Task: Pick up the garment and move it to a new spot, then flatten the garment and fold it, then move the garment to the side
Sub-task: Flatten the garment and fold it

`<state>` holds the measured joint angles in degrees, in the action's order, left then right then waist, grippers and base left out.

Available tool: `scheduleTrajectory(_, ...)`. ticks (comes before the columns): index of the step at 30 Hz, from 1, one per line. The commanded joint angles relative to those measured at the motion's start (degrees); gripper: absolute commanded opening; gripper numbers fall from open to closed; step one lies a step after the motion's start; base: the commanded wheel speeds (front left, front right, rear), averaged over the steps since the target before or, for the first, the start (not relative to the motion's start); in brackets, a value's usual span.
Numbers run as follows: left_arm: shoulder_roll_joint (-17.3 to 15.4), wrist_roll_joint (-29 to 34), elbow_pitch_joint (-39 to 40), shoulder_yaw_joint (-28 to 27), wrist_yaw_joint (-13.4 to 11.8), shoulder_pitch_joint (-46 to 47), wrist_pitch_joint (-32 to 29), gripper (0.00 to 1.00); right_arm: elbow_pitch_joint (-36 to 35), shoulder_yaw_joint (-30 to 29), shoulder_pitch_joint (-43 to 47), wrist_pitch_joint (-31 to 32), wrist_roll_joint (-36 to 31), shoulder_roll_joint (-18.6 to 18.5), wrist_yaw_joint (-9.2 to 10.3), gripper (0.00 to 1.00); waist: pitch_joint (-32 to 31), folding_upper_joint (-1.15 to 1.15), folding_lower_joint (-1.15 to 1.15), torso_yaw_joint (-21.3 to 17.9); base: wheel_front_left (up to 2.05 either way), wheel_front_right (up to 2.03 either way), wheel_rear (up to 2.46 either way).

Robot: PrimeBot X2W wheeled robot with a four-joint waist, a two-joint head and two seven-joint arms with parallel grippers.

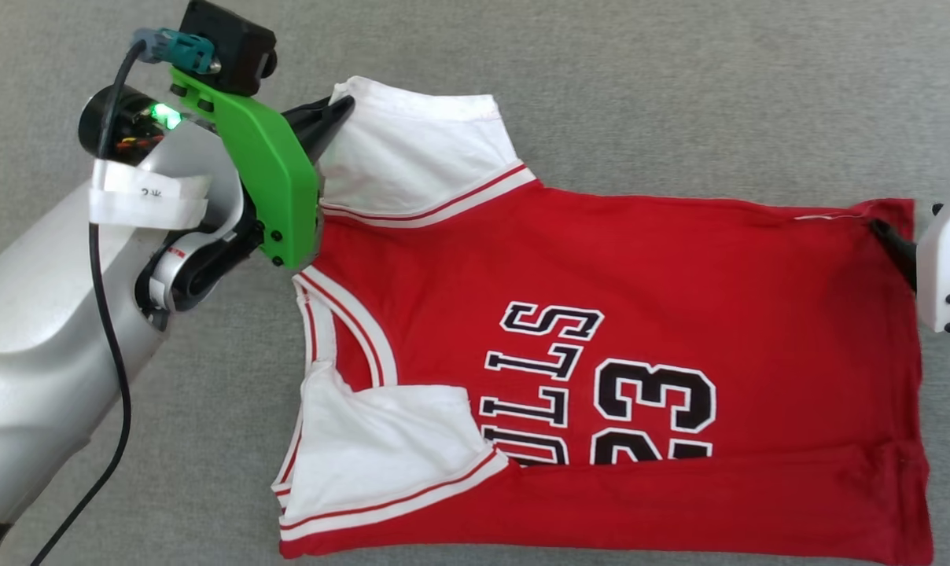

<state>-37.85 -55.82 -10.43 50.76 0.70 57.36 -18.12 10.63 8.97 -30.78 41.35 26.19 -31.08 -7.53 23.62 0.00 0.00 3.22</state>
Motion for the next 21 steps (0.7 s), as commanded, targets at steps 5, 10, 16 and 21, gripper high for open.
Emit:
scheduleTrajectory(5, -0.02, 0.67, 2.64, 0.37, -0.78, -1.35, 0.90, 0.00, 3.88, 3.27, -2.20, 0.17, 0.82, -1.34, 0.04, 1.00, 2.08, 0.00, 0.00, 2.74, 0.00, 0.00, 0.00)
scheduleTrajectory(10, 0.33, 0.60, 3.28, 0.67, -0.78, -1.89, 1.33, 0.00, 5.77, 5.63, -2.33, -0.37, 0.88, -1.06, 0.04, 1.00, 2.27, 0.00, 0.00, 3.14, 0.00, 0.00, 0.00)
scheduleTrajectory(16, 0.43, 0.25, 1.76, 0.80, -0.24, -2.71, 2.26, 0.00, 7.92, 7.13, -2.14, -1.52, 1.98, -1.52, 0.04, 0.00, 0.94, 0.00, 0.00, 3.04, 0.00, 0.00, 0.00)
scheduleTrajectory(21, 0.79, -0.43, -0.55, 0.70, 0.36, -3.94, 3.78, 0.00, 9.16, 6.14, -2.06, -3.72, 2.93, -1.22, 0.04, 0.00, -1.64, 0.00, 0.00, 2.54, 0.00, 0.00, 0.00)
